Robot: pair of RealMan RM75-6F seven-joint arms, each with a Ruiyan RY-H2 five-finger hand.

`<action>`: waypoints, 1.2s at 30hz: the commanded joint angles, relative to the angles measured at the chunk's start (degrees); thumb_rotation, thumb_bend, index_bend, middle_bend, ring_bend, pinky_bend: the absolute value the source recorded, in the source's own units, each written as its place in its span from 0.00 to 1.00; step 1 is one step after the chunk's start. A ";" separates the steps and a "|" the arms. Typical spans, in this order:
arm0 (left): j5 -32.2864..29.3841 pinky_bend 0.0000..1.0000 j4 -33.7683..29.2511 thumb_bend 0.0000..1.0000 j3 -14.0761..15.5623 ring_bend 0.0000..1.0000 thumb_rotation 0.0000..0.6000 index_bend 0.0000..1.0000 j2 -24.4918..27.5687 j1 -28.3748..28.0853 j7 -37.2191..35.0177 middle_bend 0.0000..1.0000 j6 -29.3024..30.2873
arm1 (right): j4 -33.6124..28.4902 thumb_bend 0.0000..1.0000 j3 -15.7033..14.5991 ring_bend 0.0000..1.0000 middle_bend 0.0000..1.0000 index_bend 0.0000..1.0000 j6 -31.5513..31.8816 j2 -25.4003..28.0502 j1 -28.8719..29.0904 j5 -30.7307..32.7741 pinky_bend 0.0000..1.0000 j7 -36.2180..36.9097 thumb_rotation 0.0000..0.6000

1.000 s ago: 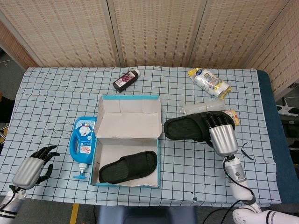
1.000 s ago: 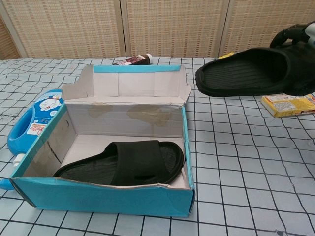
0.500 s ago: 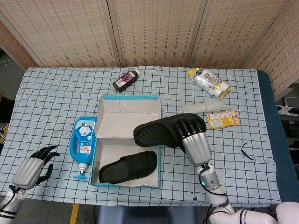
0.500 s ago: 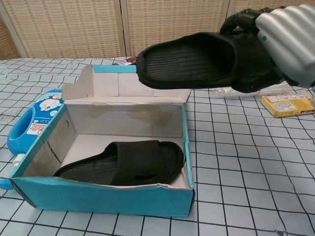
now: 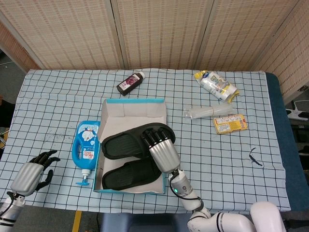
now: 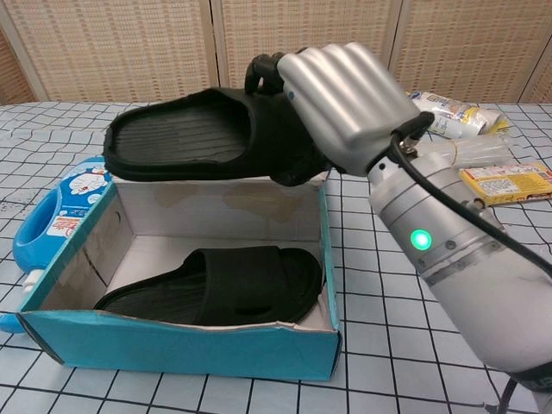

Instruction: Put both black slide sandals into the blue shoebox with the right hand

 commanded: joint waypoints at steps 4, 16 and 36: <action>0.00 0.36 0.00 0.62 -0.02 0.16 1.00 0.29 0.04 0.04 0.09 0.13 0.08 | 0.25 0.02 -0.72 0.46 0.62 0.62 -2.95 -1.94 0.45 2.39 0.60 -0.22 1.00; -0.07 0.36 0.05 0.62 -0.12 0.16 1.00 0.29 0.19 0.09 -0.52 0.13 0.22 | 4.58 0.02 -4.65 0.46 0.62 0.62 -7.38 -4.50 -0.85 5.38 0.60 -1.06 1.00; -0.19 0.36 -0.08 0.62 0.06 0.16 1.00 0.29 0.11 -0.11 -0.08 0.13 -0.58 | 9.20 0.02 -4.61 0.47 0.62 0.62 -9.67 -7.85 -0.58 5.94 0.60 3.95 1.00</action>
